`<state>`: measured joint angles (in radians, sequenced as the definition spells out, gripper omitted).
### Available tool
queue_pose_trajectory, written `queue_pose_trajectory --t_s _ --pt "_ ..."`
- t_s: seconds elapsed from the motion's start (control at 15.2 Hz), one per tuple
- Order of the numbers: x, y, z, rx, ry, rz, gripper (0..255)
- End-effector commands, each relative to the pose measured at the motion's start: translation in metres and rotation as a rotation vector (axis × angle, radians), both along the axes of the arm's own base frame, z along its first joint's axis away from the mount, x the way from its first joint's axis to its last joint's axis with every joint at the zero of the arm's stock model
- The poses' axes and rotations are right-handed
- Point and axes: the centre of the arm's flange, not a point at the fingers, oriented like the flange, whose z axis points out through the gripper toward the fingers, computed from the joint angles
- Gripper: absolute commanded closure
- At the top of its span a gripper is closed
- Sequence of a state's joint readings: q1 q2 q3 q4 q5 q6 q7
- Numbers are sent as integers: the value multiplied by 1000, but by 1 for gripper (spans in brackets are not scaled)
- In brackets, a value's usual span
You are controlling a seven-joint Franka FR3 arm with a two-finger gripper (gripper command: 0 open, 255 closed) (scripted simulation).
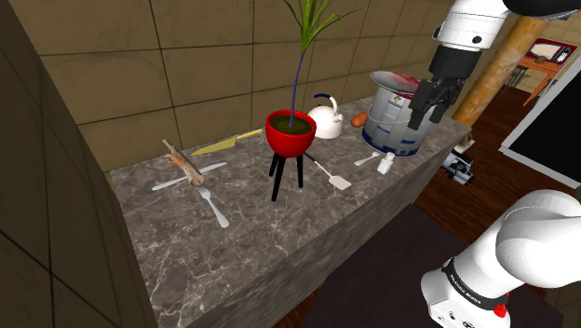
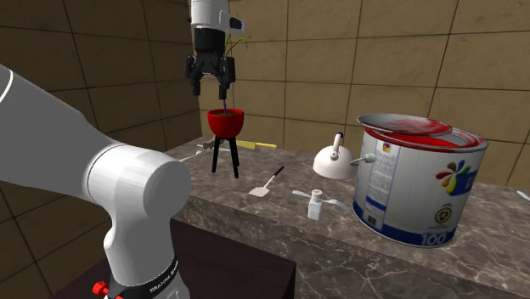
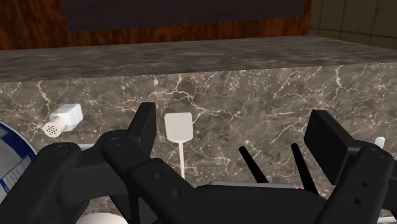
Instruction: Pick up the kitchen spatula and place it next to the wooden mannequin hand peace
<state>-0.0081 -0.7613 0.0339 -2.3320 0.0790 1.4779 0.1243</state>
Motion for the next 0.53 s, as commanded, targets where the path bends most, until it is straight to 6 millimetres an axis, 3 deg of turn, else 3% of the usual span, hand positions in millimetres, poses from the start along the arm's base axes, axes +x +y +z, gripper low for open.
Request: queue_pose_trajectory --t_s 0.0,0.46 --pt "0 0 0 0 0 0 0" --pt "50 -12 -73 -11 -34 16 0"
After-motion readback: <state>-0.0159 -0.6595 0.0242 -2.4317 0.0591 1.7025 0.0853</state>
